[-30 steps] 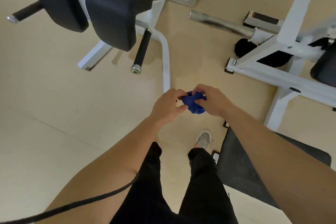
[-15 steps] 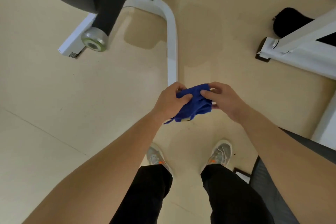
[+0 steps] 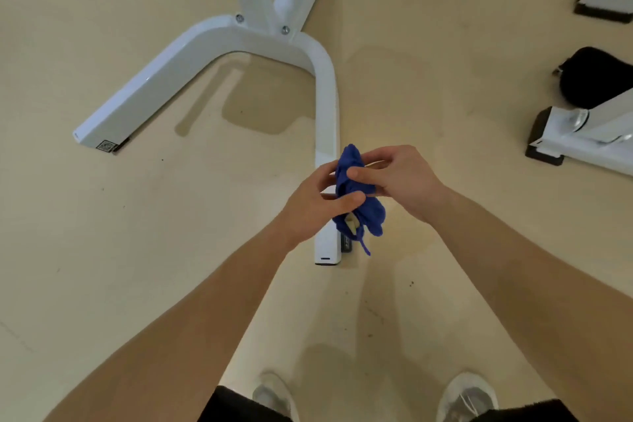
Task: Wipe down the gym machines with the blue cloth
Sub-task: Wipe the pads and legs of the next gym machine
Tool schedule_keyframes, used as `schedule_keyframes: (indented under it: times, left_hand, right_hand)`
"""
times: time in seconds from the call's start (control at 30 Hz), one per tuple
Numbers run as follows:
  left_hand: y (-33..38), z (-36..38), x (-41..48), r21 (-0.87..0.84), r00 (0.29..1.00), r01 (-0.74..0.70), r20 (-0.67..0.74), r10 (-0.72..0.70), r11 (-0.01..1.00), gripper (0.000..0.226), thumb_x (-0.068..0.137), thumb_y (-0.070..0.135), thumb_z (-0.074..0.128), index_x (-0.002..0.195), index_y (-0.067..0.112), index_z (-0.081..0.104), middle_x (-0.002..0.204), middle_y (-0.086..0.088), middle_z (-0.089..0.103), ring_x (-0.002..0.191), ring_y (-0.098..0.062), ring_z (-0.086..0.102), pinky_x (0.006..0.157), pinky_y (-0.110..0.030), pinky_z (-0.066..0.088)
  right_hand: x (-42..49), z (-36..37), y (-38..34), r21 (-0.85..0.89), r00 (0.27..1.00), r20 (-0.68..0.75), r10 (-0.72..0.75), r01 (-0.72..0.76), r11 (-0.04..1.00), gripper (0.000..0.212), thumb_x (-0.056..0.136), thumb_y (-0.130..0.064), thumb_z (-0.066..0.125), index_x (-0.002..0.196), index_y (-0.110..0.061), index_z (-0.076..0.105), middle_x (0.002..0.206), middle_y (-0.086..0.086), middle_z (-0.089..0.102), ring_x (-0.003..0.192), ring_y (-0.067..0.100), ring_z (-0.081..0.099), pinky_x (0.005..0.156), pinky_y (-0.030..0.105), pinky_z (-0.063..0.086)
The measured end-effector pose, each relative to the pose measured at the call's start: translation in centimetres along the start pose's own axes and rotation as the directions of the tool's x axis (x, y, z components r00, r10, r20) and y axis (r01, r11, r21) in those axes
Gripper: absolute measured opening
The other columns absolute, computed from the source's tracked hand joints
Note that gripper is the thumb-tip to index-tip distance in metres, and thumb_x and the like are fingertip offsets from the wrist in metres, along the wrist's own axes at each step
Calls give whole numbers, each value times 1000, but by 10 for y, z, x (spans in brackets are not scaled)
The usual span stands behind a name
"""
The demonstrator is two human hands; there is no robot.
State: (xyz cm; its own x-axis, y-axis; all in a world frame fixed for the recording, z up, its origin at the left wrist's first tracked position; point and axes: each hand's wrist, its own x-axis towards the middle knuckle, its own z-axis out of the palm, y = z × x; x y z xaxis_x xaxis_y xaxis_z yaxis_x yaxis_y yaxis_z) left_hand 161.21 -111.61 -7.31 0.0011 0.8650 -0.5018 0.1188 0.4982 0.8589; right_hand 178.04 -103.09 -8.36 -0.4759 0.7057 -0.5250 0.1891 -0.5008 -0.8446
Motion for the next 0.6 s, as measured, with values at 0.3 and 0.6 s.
schedule_keyframes:
  times: [0.3,0.6]
  left_hand:
    - [-19,-41,48,10,996,-32,-82,33,999,40,86,32,71,123,24,60,115,-2,71,108,-22,68,99,-49,50]
    - [-74,-74,55,-201,959,102,-241,-150,974,21,95,22,60,110,11,69,100,-6,74,89,-24,70,67,-30,54]
  right_hand:
    - [65,-6,-10,-197,987,163,-4,36,980,16,81,1,72,91,-12,75,84,8,77,80,15,74,70,24,60]
    - [104,19,19,-402,992,128,-16,66,913,18,94,-13,57,99,-11,74,101,11,74,85,21,70,75,33,62]
